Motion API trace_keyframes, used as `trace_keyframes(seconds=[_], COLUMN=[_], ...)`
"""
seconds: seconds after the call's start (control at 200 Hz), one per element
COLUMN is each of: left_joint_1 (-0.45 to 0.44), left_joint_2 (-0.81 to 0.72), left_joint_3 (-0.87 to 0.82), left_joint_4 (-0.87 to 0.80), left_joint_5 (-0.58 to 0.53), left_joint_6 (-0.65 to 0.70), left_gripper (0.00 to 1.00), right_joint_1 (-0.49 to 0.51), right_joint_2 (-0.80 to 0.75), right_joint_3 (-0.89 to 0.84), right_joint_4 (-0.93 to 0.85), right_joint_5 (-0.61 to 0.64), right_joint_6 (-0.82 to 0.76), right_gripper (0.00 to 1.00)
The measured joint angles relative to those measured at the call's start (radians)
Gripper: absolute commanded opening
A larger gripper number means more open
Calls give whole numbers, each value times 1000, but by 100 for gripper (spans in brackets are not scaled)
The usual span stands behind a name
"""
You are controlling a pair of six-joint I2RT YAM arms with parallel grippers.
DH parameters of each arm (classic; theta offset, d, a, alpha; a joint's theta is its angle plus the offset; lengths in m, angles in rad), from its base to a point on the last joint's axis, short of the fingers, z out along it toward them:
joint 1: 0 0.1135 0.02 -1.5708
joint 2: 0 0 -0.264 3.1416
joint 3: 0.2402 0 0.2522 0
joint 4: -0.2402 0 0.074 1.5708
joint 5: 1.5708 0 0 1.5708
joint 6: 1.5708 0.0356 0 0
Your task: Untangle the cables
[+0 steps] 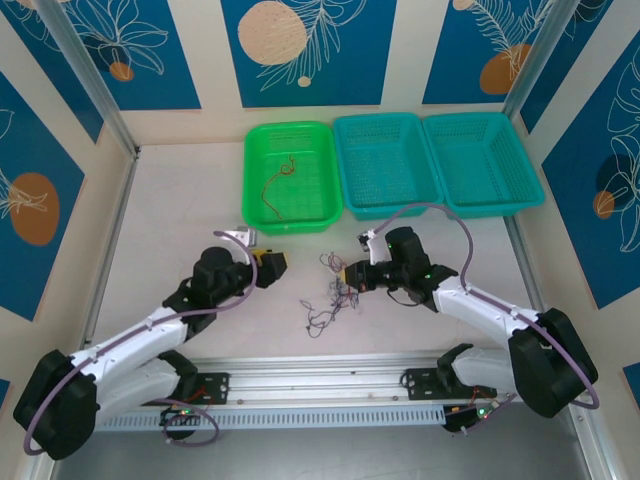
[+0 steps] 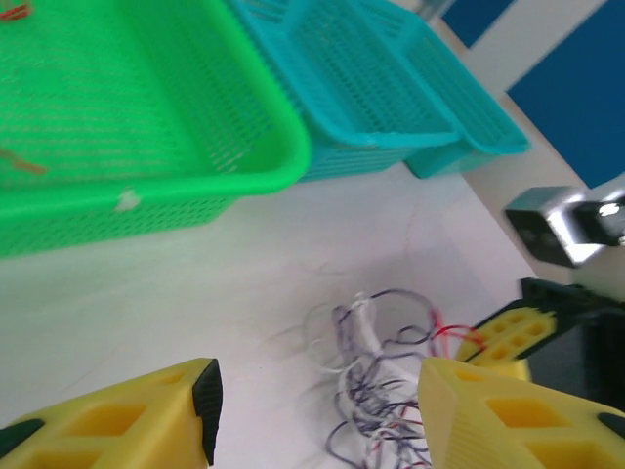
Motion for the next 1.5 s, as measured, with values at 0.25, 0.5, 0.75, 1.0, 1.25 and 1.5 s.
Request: trace_keyframes(seconds=[0.25,0.5,0.75,1.0,1.25,1.5], left_joint_1=[-61,-117,-138,-140,-140,-140], left_joint_2=[165,334,410,477,398,210], left_joint_3=[210,239,242,249,249,283], left_joint_4=[-82,-133,-70,-13,-15,-187], left_joint_5=[116,142,172,194,175,103], left_joint_6=[18,-55,-109,-137,-144,-116], left_gripper=[33,38,34,0,0,0], right_joint_1=[31,39,50,61,89,82], right_joint_2=[-2,8,31,38,140,258], right_joint_3=[42,54,69,75,79,32], right_joint_4=[-34,-55,-62,-63,-82,-24], right_joint_5=[25,42,45,51,216,303], right_joint_6=[-19,-23,-26,-26,17,146], right_gripper=[0,0,0,4,15,15])
